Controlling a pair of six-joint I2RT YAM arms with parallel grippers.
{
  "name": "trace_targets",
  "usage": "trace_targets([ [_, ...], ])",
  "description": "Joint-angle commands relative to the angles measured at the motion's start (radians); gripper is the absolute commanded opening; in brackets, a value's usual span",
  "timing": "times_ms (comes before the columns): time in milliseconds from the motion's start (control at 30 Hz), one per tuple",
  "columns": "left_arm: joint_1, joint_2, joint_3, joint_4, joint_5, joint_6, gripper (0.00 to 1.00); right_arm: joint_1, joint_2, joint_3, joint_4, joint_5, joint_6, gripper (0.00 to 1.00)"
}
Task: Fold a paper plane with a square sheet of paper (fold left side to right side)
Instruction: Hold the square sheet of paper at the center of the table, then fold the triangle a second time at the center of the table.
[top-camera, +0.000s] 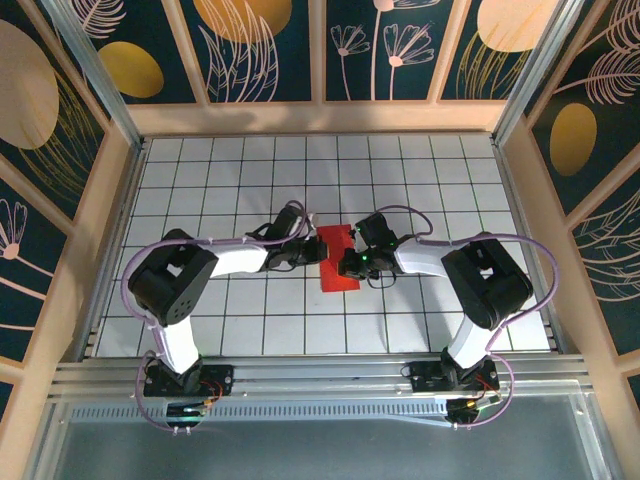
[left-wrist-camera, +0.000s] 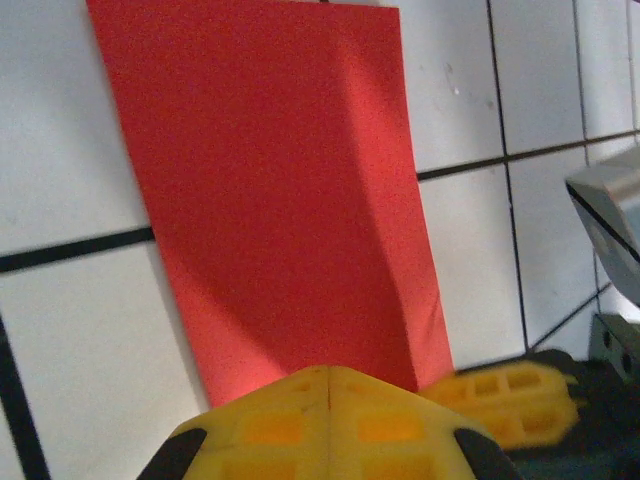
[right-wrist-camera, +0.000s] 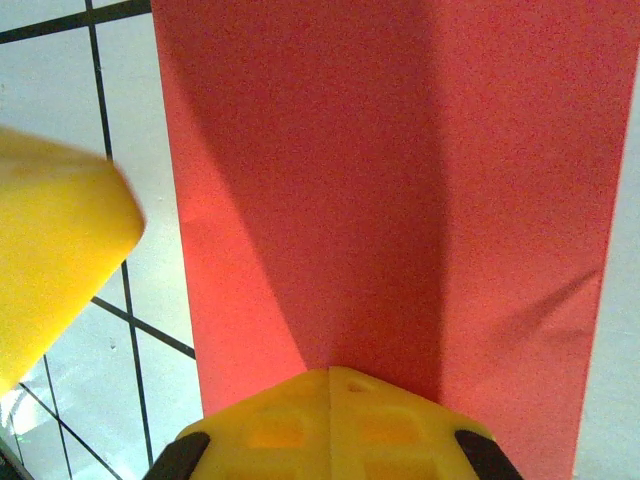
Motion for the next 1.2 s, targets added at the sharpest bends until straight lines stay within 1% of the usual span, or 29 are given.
trace_targets([
  [0,0.004,0.038,0.060,-0.052,-0.062,-0.003,0.00,0.017,0.059,-0.035,-0.081,0.055,0.010,0.00],
  [200,0.003,0.053,0.042,-0.056,-0.082,-0.027,0.00,0.018,0.061,-0.028,-0.089,0.055,0.006,0.00],
  [400,0.003,0.061,0.043,-0.100,-0.114,-0.022,0.00,0.018,0.063,-0.021,-0.096,0.053,0.008,0.00],
  [600,0.003,0.099,0.064,-0.141,-0.113,0.002,0.00,0.018,0.040,-0.010,-0.062,-0.006,0.021,0.00],
  [633,0.003,0.100,0.064,-0.146,-0.116,0.003,0.00,0.017,0.026,-0.005,-0.054,-0.024,0.023,0.01],
  [700,0.003,0.100,0.066,-0.159,-0.126,0.008,0.00,0.010,-0.010,0.004,-0.041,-0.044,0.030,0.08],
  [900,0.003,0.100,0.057,-0.167,-0.121,0.012,0.00,-0.054,-0.146,-0.010,-0.063,-0.083,0.021,0.25],
  [933,0.003,0.099,0.055,-0.166,-0.120,0.010,0.00,-0.092,-0.161,-0.019,-0.080,-0.089,0.011,0.27],
  [967,0.004,0.099,0.054,-0.165,-0.120,0.009,0.00,-0.103,-0.174,-0.029,-0.095,-0.092,0.005,0.29],
  [1167,0.003,0.090,0.038,-0.156,-0.120,0.000,0.00,-0.135,-0.215,-0.119,-0.131,-0.103,0.000,0.36],
])
